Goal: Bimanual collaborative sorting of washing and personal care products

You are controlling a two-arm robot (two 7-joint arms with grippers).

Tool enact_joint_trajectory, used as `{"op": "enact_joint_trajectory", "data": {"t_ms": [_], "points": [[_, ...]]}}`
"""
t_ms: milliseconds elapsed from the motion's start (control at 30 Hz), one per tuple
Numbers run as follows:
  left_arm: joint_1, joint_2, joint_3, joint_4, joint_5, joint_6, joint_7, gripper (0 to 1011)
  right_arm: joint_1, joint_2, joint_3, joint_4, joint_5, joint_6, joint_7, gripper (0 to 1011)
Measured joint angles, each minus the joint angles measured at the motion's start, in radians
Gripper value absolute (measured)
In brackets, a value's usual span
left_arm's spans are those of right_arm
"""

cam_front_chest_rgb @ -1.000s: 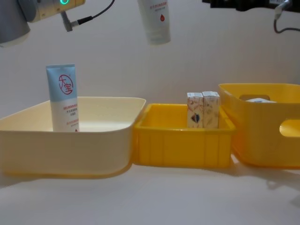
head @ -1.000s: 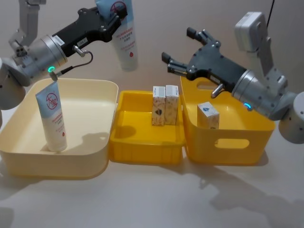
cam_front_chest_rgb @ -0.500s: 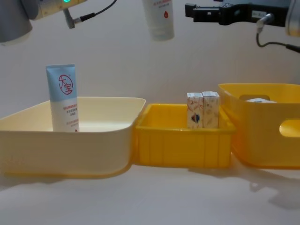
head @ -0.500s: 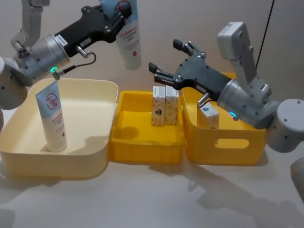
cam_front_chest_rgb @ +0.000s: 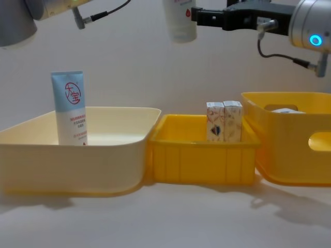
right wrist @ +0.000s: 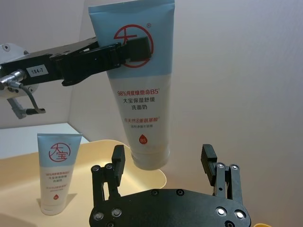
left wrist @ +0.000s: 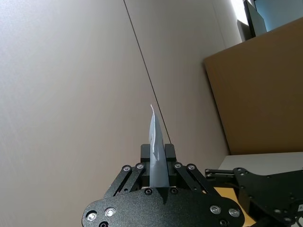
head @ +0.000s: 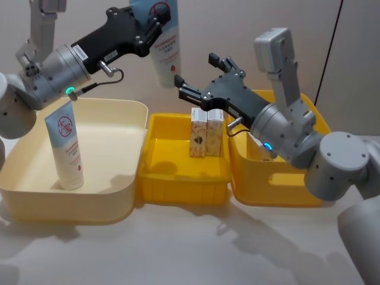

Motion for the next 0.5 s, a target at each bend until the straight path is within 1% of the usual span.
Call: {"op": "enact_joint_trajectory", "data": {"t_ms": [167,500], "points": [[0.011,0.005,0.007,-0.019,-0.003,0.007,-0.002,178,0.000,-0.013,-0.011,0.009,-0.003,-0.002,-0.020,1001],[0.020,0.011,0.018,-0.037,-0.016,0.027,-0.013,178,0.019,-0.028,-0.044,0.044,-0.028,-0.031,-0.042,1001]]}}
